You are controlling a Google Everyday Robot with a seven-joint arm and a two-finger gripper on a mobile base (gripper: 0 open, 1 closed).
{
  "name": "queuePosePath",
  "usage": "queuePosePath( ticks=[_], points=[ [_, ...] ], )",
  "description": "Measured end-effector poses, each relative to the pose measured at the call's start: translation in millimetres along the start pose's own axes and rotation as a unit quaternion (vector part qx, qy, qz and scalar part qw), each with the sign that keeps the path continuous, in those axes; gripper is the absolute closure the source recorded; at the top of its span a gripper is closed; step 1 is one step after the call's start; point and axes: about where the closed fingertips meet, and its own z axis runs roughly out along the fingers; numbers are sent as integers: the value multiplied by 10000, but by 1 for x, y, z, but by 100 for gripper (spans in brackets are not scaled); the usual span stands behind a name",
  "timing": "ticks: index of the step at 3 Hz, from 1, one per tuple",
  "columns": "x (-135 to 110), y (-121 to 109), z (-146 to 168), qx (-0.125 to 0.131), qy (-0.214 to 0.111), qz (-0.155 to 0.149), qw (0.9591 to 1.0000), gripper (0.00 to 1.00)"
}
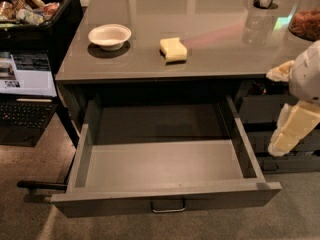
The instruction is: Close top drawer
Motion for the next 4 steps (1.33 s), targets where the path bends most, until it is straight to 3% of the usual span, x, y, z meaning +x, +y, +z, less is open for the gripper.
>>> queuePosePath(
  ticks=[2,3,4],
  points=[
    [48,54,117,-586,-874,269,9941,0],
    [61,78,155,-676,-1103,359,9909,0],
    [66,83,184,-574,-1112,359,9915,0]
  ],
)
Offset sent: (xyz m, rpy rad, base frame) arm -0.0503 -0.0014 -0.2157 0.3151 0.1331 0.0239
